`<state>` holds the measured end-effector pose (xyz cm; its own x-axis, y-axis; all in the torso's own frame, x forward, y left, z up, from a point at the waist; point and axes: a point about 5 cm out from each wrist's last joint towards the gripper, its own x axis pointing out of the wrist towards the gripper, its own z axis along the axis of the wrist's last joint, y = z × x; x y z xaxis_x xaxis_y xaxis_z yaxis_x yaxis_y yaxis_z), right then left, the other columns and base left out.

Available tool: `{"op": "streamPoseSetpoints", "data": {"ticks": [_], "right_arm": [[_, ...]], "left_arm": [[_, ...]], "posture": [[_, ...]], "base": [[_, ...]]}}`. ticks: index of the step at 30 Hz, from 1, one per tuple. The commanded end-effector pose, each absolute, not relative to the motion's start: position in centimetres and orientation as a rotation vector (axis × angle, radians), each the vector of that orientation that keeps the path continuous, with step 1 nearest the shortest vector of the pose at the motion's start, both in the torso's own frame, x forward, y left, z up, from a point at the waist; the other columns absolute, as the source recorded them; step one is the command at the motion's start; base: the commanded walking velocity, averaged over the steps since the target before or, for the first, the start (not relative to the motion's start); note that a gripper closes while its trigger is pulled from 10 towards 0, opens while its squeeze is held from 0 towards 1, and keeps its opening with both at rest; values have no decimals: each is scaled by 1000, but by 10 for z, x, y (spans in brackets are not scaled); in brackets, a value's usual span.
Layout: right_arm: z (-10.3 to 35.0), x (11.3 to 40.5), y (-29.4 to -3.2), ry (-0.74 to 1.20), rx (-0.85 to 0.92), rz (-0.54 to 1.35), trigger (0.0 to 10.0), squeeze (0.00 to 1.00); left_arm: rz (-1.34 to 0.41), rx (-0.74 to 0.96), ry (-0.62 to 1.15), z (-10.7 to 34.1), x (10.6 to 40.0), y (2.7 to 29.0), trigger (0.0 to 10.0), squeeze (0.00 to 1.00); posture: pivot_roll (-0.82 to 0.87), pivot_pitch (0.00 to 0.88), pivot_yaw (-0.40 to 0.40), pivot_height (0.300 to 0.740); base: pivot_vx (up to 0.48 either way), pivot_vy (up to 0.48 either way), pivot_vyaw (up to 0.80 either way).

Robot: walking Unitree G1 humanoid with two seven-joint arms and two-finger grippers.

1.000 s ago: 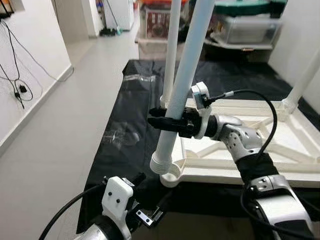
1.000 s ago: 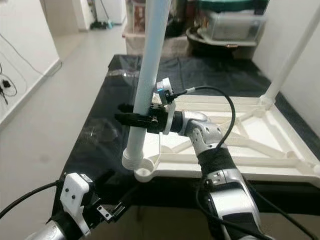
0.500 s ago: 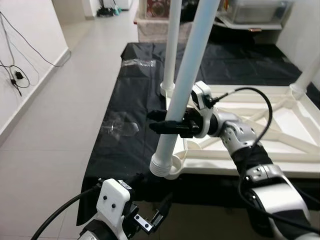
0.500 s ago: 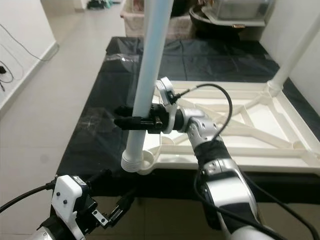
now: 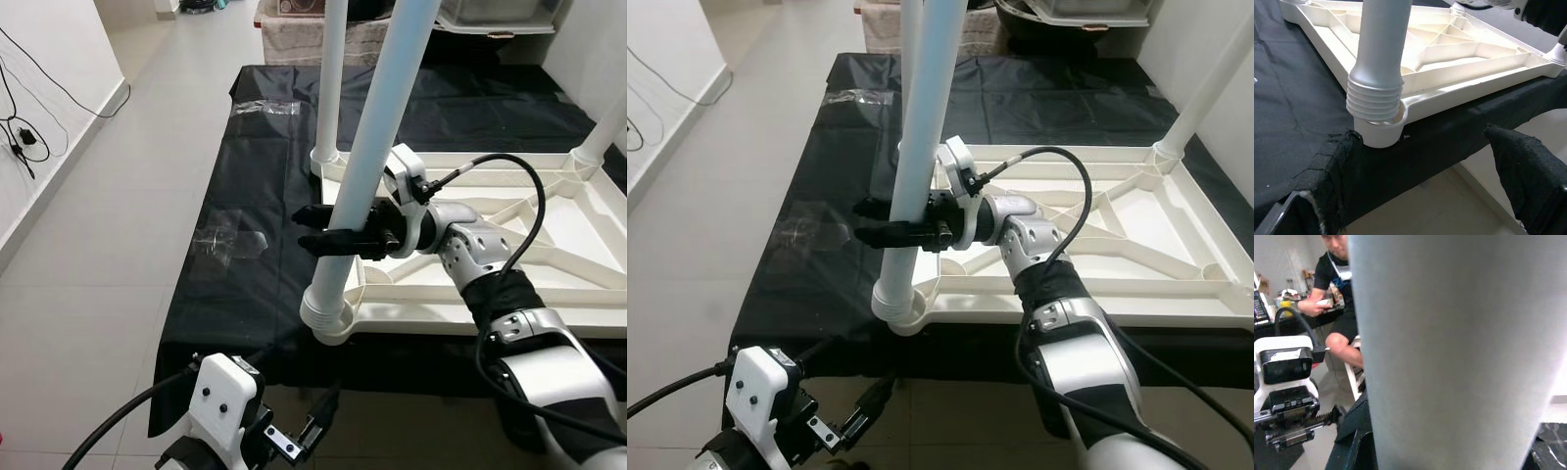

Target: Building children table

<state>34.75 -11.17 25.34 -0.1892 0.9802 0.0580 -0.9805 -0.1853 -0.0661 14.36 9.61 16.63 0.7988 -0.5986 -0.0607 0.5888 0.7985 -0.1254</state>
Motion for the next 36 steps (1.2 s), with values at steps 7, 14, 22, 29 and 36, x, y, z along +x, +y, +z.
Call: {"op": "streamPoseSetpoints", "data": {"ticks": [7,14,22,29,36], "right_arm": [[230,340,-107,21,-56,1805,10000,0],[226,339,-100,29,-121,1824,10000,0],[231,333,-88,-7,-236,1881,10000,0],[226,335,-83,37,-246,1875,10000,0],[218,342,-83,65,-219,1775,10000,0]], "left_arm": [[-631,-88,129,165,140,98,10000,0],[-627,-84,133,166,138,99,10000,0],[-622,-80,131,167,139,99,10000,0],[-621,-82,127,167,141,98,10000,0],[-617,-85,121,167,142,96,10000,0]], "posture": [[213,251,-14,740],[220,258,-10,740],[217,259,-11,740],[205,255,-12,740],[199,251,-22,740]], "base": [[0,0,0],[0,0,0],[0,0,0],[0,0,0],[0,0,0]]}}
